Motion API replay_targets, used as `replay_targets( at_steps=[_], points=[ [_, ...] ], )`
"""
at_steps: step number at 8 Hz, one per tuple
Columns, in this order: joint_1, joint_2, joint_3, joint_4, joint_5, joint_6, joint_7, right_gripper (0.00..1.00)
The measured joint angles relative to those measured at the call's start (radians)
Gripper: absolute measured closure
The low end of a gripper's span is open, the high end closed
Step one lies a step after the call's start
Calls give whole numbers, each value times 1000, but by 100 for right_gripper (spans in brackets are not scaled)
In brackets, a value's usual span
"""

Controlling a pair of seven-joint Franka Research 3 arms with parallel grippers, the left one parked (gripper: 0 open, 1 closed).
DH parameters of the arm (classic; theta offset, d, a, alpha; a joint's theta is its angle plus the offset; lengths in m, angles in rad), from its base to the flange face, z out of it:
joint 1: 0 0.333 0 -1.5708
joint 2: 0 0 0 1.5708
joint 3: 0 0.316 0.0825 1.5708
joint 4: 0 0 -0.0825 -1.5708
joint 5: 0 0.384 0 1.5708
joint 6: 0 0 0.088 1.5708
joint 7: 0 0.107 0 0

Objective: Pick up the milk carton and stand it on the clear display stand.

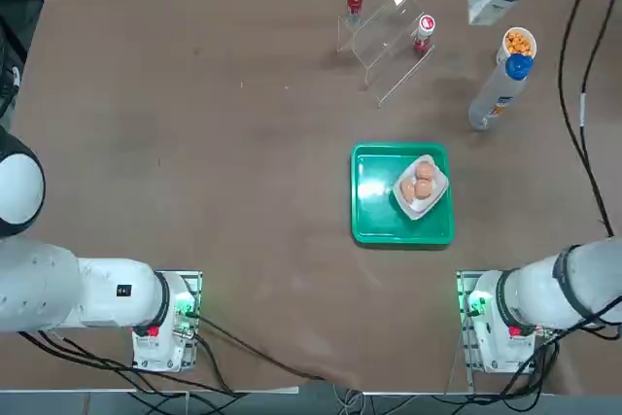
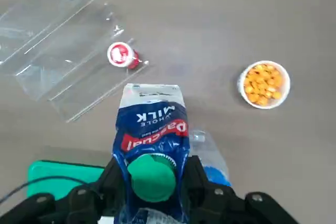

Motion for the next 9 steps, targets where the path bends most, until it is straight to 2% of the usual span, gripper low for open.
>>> replay_targets(
  at_steps=[3,5,9],
  points=[
    [88,91,0,65,-38,-12,-27,47],
    [151,147,0,126,-66,-66,-27,47],
    [211,250,-1,255,-74,-115,-27,50]
  ],
)
